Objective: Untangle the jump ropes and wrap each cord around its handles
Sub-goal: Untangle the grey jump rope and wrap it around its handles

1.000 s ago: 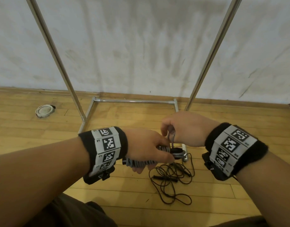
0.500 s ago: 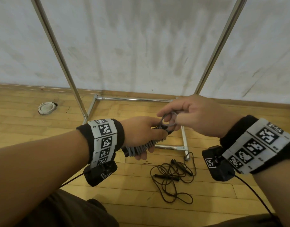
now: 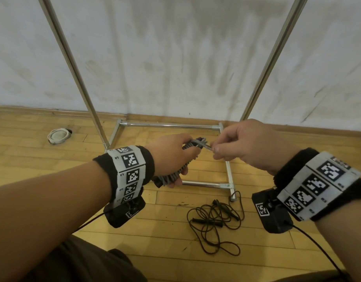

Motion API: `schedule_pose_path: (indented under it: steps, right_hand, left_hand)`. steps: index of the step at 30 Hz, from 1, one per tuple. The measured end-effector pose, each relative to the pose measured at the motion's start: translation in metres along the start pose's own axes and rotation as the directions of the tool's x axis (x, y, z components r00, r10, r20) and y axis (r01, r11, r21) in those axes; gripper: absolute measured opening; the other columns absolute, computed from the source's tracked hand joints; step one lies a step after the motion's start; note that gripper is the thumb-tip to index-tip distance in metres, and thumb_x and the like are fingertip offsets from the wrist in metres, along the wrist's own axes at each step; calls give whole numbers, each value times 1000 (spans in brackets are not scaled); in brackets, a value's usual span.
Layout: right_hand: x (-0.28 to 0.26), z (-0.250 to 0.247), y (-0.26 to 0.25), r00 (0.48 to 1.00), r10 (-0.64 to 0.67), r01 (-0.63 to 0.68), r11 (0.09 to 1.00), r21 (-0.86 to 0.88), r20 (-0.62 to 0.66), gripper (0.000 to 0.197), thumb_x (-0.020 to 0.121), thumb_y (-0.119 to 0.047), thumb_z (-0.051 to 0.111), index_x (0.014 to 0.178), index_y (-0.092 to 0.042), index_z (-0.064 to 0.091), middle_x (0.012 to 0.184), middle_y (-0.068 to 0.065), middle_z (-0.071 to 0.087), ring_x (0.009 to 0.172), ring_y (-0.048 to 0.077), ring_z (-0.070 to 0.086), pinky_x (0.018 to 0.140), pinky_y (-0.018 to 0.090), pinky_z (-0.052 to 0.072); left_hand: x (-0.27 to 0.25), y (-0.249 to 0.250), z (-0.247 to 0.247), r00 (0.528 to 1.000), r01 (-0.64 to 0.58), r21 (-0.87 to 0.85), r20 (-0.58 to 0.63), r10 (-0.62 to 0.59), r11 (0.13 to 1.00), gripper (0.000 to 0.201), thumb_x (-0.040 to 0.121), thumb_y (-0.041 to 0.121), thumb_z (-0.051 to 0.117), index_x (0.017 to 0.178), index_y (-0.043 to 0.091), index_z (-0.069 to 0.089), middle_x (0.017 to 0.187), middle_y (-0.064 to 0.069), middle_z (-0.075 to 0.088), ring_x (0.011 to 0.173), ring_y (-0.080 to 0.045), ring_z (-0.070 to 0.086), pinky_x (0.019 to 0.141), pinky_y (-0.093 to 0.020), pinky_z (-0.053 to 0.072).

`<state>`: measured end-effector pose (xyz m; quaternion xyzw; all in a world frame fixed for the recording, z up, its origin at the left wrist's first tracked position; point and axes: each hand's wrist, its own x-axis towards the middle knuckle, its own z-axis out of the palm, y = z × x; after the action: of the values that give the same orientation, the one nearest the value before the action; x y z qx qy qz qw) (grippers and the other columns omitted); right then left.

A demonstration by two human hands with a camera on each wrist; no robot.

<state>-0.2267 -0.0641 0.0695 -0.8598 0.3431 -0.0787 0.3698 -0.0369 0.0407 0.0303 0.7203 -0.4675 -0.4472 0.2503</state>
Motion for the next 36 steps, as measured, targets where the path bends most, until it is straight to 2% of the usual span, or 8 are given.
schedule_pose_path:
  steps: [3,7,9,13,20,26,32,36]
  right_hand:
    - [-1,9,-5,999,-2,10,978,-209,36,12,85,-38,78,81,-28,73,87,-7,74,80,11,66,75,34,56]
    - [0,19,-8,998,-32,50,922,-384,54,20,92,-29,71,108,-33,60,98,-12,68,87,5,61,72,21,48]
    - [1,21,-10,998,-46,62,884,-463,46,23,95,-26,64,115,-32,55,102,-12,66,91,9,60,74,24,48]
    - [2,24,-15,997,-82,74,799,-597,14,16,98,-23,56,113,-29,53,100,-6,63,90,16,58,79,35,52]
    - [4,30,-21,990,-119,47,774,-632,-73,11,96,-24,54,103,-30,49,81,-9,51,70,9,48,57,28,41]
    - [4,25,-24,973,-195,80,792,-605,-126,5,94,-28,54,97,-30,54,80,-9,49,72,12,50,66,35,51]
    - [5,24,-20,959,-245,125,817,-564,-144,4,93,-33,56,94,-30,56,90,-10,45,73,11,48,62,27,41]
    - [8,21,-15,955,-255,145,849,-508,-152,5,93,-32,57,90,-30,61,85,-11,50,75,9,49,62,22,37]
  left_hand:
    - [-1,-1,3,1000,-11,58,-6,11,998,13,108,45,54,104,33,57,77,-6,75,60,-28,77,52,-40,64]
    - [-1,-3,7,1000,-18,119,-22,21,993,13,108,45,53,99,36,53,82,-5,76,55,-23,76,42,-26,53]
    - [0,-3,8,999,-23,122,-26,26,992,12,108,45,54,100,35,53,86,-5,77,55,-23,76,43,-27,54]
    - [0,-3,6,998,-56,101,-37,60,993,11,108,42,55,106,32,53,96,-3,75,60,-23,77,47,-32,59]
    - [-3,-1,5,993,-102,45,-61,105,994,9,109,37,56,107,29,52,103,-1,74,67,-17,78,47,-32,59]
    - [-6,1,2,987,-141,92,-64,147,986,10,108,36,57,104,29,52,100,0,73,64,-18,77,45,-28,57]
    - [-9,1,3,980,-182,191,-45,194,965,11,108,38,56,102,31,50,100,1,72,63,-15,77,45,-26,56]
    - [-11,1,4,978,-185,282,-45,205,941,12,108,38,54,106,27,49,103,-2,69,64,-15,77,44,-26,56]
